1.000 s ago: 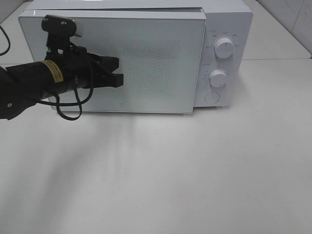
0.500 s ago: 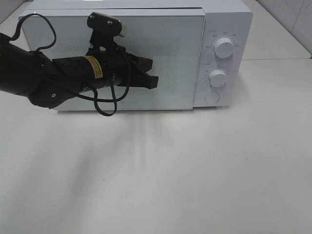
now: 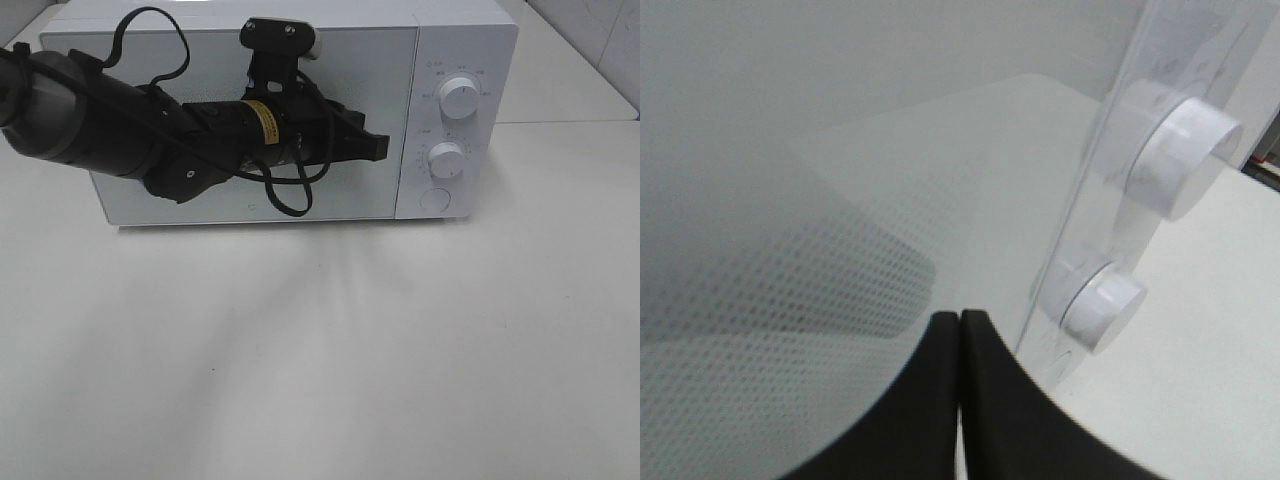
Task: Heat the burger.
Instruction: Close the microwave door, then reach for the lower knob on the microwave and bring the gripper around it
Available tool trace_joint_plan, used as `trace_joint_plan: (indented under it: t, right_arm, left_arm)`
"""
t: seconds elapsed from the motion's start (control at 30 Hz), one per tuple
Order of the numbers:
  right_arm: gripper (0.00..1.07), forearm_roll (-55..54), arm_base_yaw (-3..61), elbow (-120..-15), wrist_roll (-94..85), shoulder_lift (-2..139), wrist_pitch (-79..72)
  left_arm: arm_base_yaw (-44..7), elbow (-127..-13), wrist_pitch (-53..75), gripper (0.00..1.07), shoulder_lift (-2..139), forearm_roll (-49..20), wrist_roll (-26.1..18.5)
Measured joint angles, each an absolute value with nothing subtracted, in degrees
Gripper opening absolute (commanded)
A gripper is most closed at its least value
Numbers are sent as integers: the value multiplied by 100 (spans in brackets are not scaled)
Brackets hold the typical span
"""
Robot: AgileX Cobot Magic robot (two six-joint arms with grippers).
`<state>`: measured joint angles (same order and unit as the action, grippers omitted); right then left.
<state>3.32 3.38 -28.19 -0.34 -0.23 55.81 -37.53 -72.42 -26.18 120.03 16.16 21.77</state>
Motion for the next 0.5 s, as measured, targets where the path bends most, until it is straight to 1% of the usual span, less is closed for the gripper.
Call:
trace_joint_plan:
  t: [0.1,0.2,0.27,0.33,0.37,0.4,0.43,0.47,0.5]
  right_arm:
    - [75,332,338,-2819,-34,-23,5581]
    - [75,332,338,-2819,-34,-23,5581]
    - [75,332,338,-2819,-34,-23,5581]
    - [75,332,338,-2819,-34,-23,5581]
    - [75,332,338,-2819,-34,-23,5581]
    - [75,332,338,-2819,-34,-23,5581]
    - [75,332,338,-2819,-34,-23,5581]
    - [75,332,338,-2819,-34,-23,5581]
    - [75,332,338,-2819,-34,-23,5581]
  left_arm:
    - [-3896,-7380,-2664,0,11963,1610,2235]
    - [-3936,-7414,-2676,0,11946,1633,2235]
    - [-4114,-7511,-2636,0,11746,1713,2137]
    - [-4171,-7517,-2578,0,11660,1719,2126]
    - [-4309,-7523,-2349,0,11488,1748,2120]
    - [-4309,-7523,-2349,0,11488,1748,2120]
    - [-4481,-7523,-1982,0,11333,1765,2126]
    - [-4481,-7523,-1982,0,11333,1765,2126]
    - [-4561,-7523,-1719,0,11247,1776,2143]
